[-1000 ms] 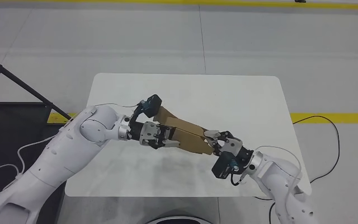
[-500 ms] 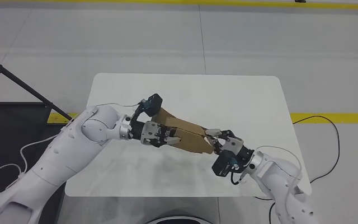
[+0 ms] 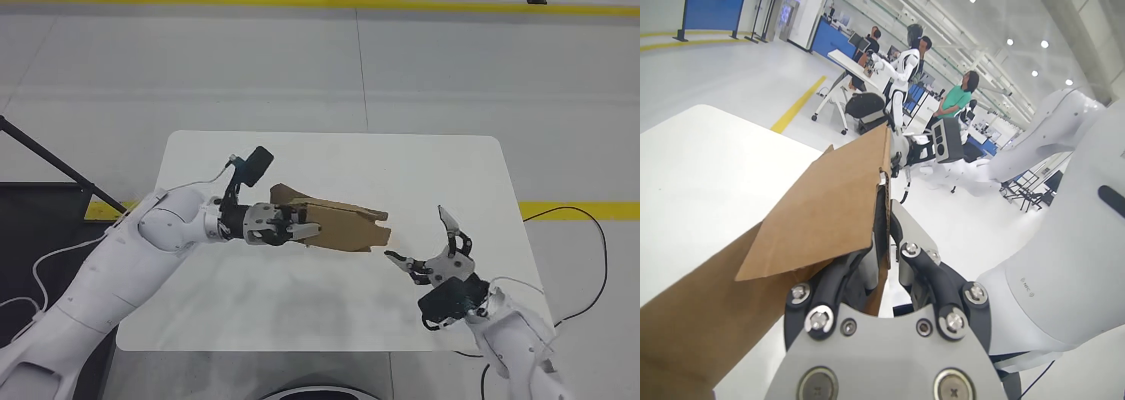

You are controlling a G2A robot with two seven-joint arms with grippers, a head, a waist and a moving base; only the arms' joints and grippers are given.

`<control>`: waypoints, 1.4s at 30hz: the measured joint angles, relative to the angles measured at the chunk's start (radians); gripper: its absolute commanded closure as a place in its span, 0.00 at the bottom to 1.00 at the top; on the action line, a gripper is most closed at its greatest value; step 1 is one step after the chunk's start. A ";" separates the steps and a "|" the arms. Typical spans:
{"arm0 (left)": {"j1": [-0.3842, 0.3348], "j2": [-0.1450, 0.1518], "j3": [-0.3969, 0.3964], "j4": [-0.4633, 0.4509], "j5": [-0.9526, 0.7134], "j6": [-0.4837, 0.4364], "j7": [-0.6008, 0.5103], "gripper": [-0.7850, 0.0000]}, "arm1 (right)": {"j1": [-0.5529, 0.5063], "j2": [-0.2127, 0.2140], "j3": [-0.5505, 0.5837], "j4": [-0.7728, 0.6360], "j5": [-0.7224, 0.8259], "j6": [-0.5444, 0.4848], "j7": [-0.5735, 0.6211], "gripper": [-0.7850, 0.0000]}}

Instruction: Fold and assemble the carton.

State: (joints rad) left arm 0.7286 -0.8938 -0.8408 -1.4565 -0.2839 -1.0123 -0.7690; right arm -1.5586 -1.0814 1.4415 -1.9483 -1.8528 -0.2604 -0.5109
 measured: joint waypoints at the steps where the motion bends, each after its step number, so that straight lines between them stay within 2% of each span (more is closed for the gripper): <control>1: 0.003 -0.003 -0.009 0.001 -0.033 0.000 -0.021 1.00 | -0.005 0.000 0.002 0.007 0.007 -0.002 -0.018 0.00; 5: 0.010 -0.015 -0.027 0.004 -0.098 0.000 -0.040 1.00 | 0.003 0.001 -0.010 0.047 0.027 -0.045 -0.065 0.00; 10: 0.017 -0.029 -0.031 -0.002 -0.150 0.000 -0.039 1.00 | 0.063 -0.004 -0.073 0.117 0.029 -0.088 -0.070 0.00; 15: 0.015 -0.033 -0.018 -0.008 -0.169 0.000 -0.039 1.00 | 0.136 -0.018 -0.154 0.180 0.039 -0.077 -0.055 0.00; 21: 0.014 -0.031 -0.010 -0.015 -0.209 0.000 -0.039 1.00 | 0.197 -0.036 -0.215 0.259 0.139 -0.058 -0.109 0.00; 37: 0.014 -0.027 0.006 0.003 -0.197 0.000 -0.039 1.00 | 0.200 -0.036 -0.217 0.265 0.149 -0.060 -0.115 0.00; 42: 0.022 -0.028 0.004 -0.008 -0.187 0.014 -0.027 1.00 | 0.205 -0.043 -0.240 0.271 0.188 -0.068 -0.078 0.00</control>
State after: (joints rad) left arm 0.7504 -0.9220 -0.8370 -1.4650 -0.4711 -0.9979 -0.7961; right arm -1.3531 -1.1244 1.2018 -1.6777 -1.6646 -0.3282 -0.5884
